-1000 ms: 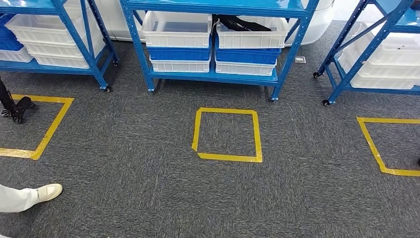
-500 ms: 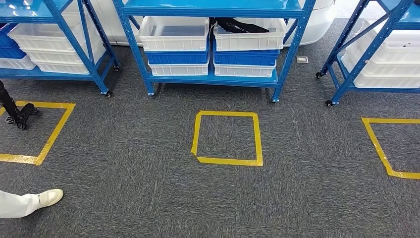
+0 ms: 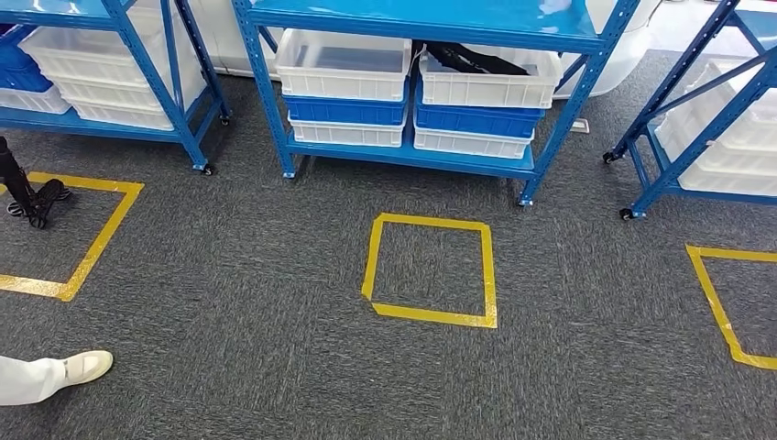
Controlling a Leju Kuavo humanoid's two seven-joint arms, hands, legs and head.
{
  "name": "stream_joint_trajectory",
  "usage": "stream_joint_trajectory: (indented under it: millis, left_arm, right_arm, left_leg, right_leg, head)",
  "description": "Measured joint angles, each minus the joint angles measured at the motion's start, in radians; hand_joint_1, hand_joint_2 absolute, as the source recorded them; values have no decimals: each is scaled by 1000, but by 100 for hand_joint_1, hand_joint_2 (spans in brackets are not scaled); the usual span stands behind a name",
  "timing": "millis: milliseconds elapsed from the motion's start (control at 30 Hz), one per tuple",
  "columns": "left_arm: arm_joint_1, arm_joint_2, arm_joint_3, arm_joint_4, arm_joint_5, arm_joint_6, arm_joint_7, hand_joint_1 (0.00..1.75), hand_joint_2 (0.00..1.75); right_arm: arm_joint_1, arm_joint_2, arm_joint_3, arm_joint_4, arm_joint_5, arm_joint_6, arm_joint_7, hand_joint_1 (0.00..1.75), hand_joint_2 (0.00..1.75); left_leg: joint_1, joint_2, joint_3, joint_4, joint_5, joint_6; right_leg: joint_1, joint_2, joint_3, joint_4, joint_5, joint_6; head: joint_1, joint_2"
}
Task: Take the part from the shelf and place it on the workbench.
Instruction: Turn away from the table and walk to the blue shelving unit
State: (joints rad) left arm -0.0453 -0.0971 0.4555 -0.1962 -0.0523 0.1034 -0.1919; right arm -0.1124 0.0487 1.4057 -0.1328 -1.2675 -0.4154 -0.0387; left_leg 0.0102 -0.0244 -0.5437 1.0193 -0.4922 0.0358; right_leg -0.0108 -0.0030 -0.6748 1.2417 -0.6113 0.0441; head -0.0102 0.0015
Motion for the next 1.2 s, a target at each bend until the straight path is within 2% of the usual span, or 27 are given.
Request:
stream_joint_trajectory:
  millis: [67,133,167,200,233,267,300,333,400,467,500,533,600,633,667,733,767,833,900,967,1000,1033,1067,1100,1133,1167,1200]
  left_arm:
    - [3,-2,0,0,0,0,0,0,0]
    - [3,-3,0,0,0,0,0,0,0]
    - [2,-2,0,0,0,0,1,0,0]
    - [2,-2,0,0,0,0,1,0,0]
    - [1,-2,0,0,0,0,1,0,0]
    - [1,-2,0,0,0,0,1,0,0]
    - [1,-2,0,0,0,0,1,0,0]
    - [1,-2,0,0,0,0,1,0,0]
    - [1,-2,0,0,0,0,1,0,0]
    - [2,-2,0,0,0,0,1,0,0]
    - [3,-2,0,0,0,0,1,0,0]
    - [4,-2,0,0,0,0,1,0,0]
    - [6,-1,0,0,0,0,2,0,0]
    - [7,-1,1,0,-1,0,2,0,0]
    - [8,-1,1,0,-1,0,3,0,0]
    - [6,-2,1,0,-2,0,4,0,0]
    - [5,-2,1,0,-2,0,4,0,0]
    - [4,-3,1,0,-2,0,3,0,0]
    - [3,-2,1,0,-2,0,3,0,0]
    - [3,-2,1,0,-4,0,3,0,0]
    - [3,-2,1,0,-5,0,4,0,0]
    - [4,-3,1,0,-6,0,4,0,0]
    - [5,-3,1,0,-8,0,5,0,0]
    - [5,-3,1,0,-9,0,5,0,0]
    - [4,-3,1,0,-9,0,5,0,0]
    - [3,-2,1,0,-9,0,5,0,0]
    - [2,-2,1,0,-9,0,5,0,0]
  right_arm:
    - [4,-1,0,0,0,0,0,0,0]
    - [4,-1,0,0,0,0,0,0,0]
    - [4,-1,0,0,0,0,0,0,0]
    - [2,0,0,0,0,0,0,0,0]
    - [2,0,0,0,0,-1,0,0,0]
    - [3,-1,0,0,-1,-1,0,0,0]
    - [3,-2,0,0,-1,-1,0,0,0]
    - [3,-2,0,0,-1,-2,0,0,0]
    - [2,-3,0,0,-1,-2,0,0,0]
    - [5,-2,0,0,-1,-2,0,0,0]
    - [6,-2,0,0,-1,-2,0,0,0]
    - [7,-1,0,0,-1,-2,0,0,0]
    - [6,-1,0,0,-1,-2,2,0,0]
    - [6,0,0,0,-1,-2,4,0,0]
    - [4,0,0,0,-1,-2,5,0,0]
    - [2,1,0,0,-1,-2,6,0,0]
    - [1,1,0,0,-1,-2,7,0,0]
    - [-1,1,0,0,-1,-2,7,0,0]
    - [-3,1,0,0,-2,-2,7,0,0]
    - [-2,1,0,0,-2,-2,7,0,0]
    - [0,1,0,0,-4,-2,8,0,0]
    - [1,0,0,0,-5,-2,8,0,0]
    - [4,0,0,0,-6,-1,8,0,0]
    - [5,0,0,0,-7,-1,8,0,0]
    - [5,0,0,0,-7,-1,8,0,0]
    - [4,1,0,0,-8,-1,7,0,0]
    - [2,1,0,0,-8,0,7,0,0]
  left_leg:
    - [0,-3,29,1,-24,-8]
    - [-4,-4,45,-3,-47,-20]
    - [-6,-4,52,-4,-53,-26]
    - [-6,-3,59,-5,-56,-32]
    - [-6,0,62,2,-56,-37]
    - [-5,4,58,27,-54,-41]
    - [-4,8,36,70,-55,-44]
    - [-3,13,0,129,-63,-48]
    - [-1,16,-89,244,-108,-55]
    - [-1,17,-146,273,-144,-57]
    - [-1,17,-154,246,-131,-54]
    - [-1,18,-150,196,-94,-49]
    - [-6,20,-132,90,16,-36]
    - [-9,21,-122,59,52,-30]
    - [-13,21,-115,42,70,-24]
    - [-13,19,-92,29,63,-13]
    - [-10,18,-79,19,62,-7]
    - [-5,16,-53,5,54,3]
    - [-5,14,-34,1,36,8]
    - [-4,8,-10,0,15,7]
    - [-4,5,6,0,3,5]
    - [-3,3,23,0,-10,2]
    - [-2,2,36,-1,-23,-3]
    - [-2,0,51,0,-36,-8]
    - [-4,0,60,-2,-48,-14]
    - [-5,1,69,-2,-57,-21]
    - [-7,2,82,-1,-62,-27]
  right_leg:
    - [-3,-1,17,-123,96,21]
    - [1,-4,36,-199,164,11]
    - [2,-4,41,-208,175,-3]
    - [2,-3,50,-210,173,-19]
    - [0,-2,62,-213,174,-29]
    - [-3,-1,75,-216,172,-39]
    - [-5,-1,89,-218,167,-47]
    - [-6,-1,102,-220,158,-54]
    - [-4,1,123,-220,139,-62]
    - [-2,4,152,-220,116,-62]
    - [-1,5,169,-220,104,-61]
    - [0,6,185,-221,91,-59]
    - [2,7,212,-222,66,-52]
    - [4,8,221,-226,54,-46]
    - [6,8,233,-227,49,-39]
    - [7,8,246,-225,53,-21]
    - [7,8,240,-200,60,-15]
    - [5,7,177,-104,63,-8]
    - [3,7,84,11,29,-10]
    - [-1,7,21,44,-14,-10]
    - [-3,7,11,18,-11,-4]
    - [-5,7,14,-35,17,9]
    - [-6,5,25,-98,68,23]
    - [-6,1,35,-153,114,29]
    - [-4,-2,46,-190,150,25]
    - [-3,-5,52,-207,168,14]
    - [-1,-5,56,-211,165,-3]
  head:
    - [1,0]
    - [0,0]
    - [-1,0]
    - [-2,0]
    - [-3,0]
    - [-4,0]
    - [-5,0]
    - [-8,0]
    - [-11,0]
    - [-11,0]
    - [-12,0]
    - [-11,0]
    - [-11,0]
    - [-11,0]
    - [-11,0]
    - [-12,0]
    - [-12,0]
    - [-7,0]
    - [-4,0]
    - [-4,0]
    - [-4,0]
    - [-4,0]
    - [-3,0]
    - [-3,0]
    - [-2,0]
    - [-3,0]
    - [-4,0]
